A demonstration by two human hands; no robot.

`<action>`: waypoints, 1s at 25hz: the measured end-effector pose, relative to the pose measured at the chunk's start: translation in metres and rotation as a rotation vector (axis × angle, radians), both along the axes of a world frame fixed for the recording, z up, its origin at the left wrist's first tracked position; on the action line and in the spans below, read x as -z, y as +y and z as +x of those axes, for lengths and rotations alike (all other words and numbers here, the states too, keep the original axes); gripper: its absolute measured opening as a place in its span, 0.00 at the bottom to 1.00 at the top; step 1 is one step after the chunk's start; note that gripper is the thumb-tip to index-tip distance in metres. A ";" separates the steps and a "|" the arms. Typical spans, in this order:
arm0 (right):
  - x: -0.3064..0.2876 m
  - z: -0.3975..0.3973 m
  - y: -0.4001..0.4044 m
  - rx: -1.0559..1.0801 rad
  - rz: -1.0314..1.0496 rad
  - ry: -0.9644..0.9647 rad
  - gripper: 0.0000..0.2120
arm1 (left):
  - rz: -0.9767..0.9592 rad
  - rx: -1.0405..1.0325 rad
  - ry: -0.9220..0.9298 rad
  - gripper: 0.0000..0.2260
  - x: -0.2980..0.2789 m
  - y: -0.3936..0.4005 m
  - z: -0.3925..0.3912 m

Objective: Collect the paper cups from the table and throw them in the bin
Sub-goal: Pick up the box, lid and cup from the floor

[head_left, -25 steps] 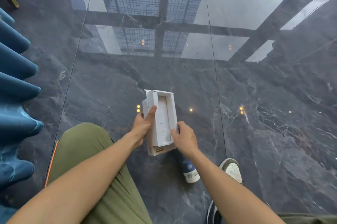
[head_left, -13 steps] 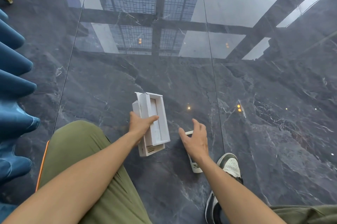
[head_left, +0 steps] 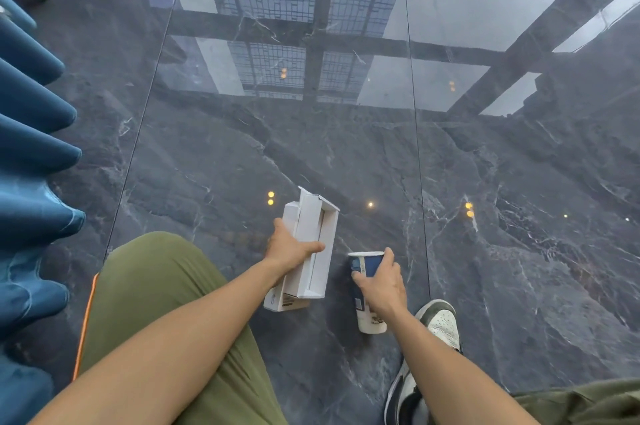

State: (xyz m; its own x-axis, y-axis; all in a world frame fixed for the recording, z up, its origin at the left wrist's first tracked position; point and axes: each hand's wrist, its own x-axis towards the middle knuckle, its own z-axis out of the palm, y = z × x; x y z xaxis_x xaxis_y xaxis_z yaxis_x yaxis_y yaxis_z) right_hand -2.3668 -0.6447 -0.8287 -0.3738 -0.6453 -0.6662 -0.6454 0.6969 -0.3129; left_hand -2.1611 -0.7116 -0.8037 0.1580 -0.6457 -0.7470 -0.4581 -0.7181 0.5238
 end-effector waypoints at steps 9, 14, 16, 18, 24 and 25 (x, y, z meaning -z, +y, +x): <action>-0.240 -0.002 -0.010 0.158 -0.102 -0.200 0.46 | -0.020 -0.174 0.061 0.34 -0.219 0.056 -0.009; -0.448 0.008 0.019 0.135 -0.096 -0.309 0.30 | -0.036 -0.226 0.105 0.36 -0.416 0.084 0.002; -0.519 0.012 0.034 0.142 -0.091 -0.354 0.27 | -0.028 -0.252 0.094 0.36 -0.480 0.102 0.014; -0.586 0.021 0.056 0.165 -0.095 -0.395 0.25 | -0.028 -0.271 0.107 0.36 -0.543 0.126 0.030; -0.695 0.066 0.124 0.204 -0.123 -0.533 0.22 | -0.107 -0.300 0.115 0.35 -0.651 0.196 0.075; -0.697 0.069 0.128 0.204 -0.124 -0.543 0.21 | -0.117 -0.295 0.113 0.36 -0.652 0.201 0.077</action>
State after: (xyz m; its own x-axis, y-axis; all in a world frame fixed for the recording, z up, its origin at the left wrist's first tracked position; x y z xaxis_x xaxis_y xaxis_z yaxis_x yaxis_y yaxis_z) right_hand -2.2983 -0.5169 -0.1313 -0.1252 -0.6811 -0.7214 -0.2267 0.7275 -0.6475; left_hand -2.0838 -0.5104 -0.1513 0.2713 -0.6673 -0.6936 -0.1742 -0.7428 0.6465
